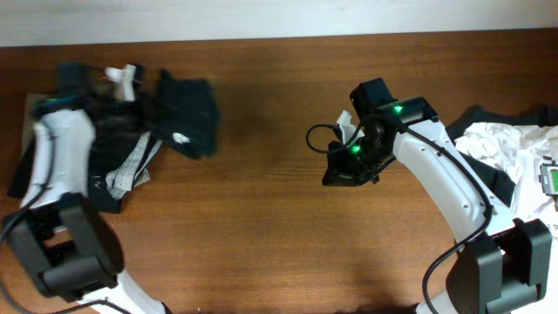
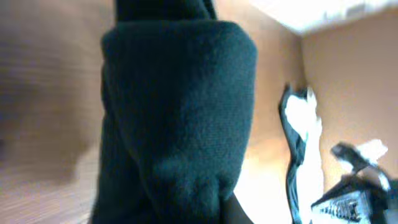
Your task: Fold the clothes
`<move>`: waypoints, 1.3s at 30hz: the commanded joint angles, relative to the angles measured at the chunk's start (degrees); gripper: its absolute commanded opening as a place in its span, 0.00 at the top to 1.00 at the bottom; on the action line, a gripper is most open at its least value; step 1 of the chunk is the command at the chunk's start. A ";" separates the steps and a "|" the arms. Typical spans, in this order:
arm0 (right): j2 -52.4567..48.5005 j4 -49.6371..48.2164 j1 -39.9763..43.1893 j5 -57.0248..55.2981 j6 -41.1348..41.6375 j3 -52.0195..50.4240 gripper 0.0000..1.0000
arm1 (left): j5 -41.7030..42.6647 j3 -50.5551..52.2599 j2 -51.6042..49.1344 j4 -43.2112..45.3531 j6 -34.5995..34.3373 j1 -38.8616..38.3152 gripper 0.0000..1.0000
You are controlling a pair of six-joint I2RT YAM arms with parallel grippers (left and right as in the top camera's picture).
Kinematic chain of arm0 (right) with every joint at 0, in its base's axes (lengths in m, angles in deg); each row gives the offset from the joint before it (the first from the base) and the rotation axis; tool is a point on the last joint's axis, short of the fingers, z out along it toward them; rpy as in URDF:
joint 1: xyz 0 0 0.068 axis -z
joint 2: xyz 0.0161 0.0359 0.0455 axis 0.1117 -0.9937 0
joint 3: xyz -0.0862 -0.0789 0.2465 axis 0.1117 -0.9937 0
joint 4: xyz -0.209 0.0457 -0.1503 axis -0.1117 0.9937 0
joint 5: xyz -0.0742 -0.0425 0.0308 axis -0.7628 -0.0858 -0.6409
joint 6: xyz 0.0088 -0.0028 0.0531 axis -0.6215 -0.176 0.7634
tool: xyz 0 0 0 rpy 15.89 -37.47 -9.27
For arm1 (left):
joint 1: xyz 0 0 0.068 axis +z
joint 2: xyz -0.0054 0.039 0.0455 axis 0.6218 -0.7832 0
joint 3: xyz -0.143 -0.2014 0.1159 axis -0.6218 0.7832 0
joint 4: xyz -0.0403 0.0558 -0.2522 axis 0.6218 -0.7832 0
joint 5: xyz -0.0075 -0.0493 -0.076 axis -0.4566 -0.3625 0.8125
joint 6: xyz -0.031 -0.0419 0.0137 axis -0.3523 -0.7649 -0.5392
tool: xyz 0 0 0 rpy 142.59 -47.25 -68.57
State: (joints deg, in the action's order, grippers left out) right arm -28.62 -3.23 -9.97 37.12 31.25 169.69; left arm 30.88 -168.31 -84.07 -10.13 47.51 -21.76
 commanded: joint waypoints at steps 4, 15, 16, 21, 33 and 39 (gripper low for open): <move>0.52 0.13 -0.09 -0.94 -0.96 0.55 0.95 | -5.73 -5.18 1.36 2.32 3.08 24.70 1.00; 1.16 0.28 -0.09 -5.01 -3.45 3.52 0.95 | -19.93 -36.68 2.27 -18.78 3.43 29.81 0.01; 2.69 0.37 -0.09 -6.38 -4.00 7.06 0.94 | -12.11 -43.34 2.45 -24.26 7.39 28.28 0.01; 17.35 0.35 -0.11 -17.77 -4.42 21.18 0.91 | -22.21 -54.21 13.09 -36.70 24.39 0.39 0.01; 38.86 1.66 -0.09 -19.74 -6.54 21.53 0.01 | -35.06 -52.98 25.81 -45.24 15.76 -19.54 0.01; 42.49 -5.14 3.89 -23.34 -7.15 15.28 0.01 | -35.06 -52.98 25.81 -45.24 15.76 -19.54 0.01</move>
State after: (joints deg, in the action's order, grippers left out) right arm 9.59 -2.27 -9.57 17.67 25.06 189.90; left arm -3.77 -221.33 -58.56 -55.37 64.03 -40.97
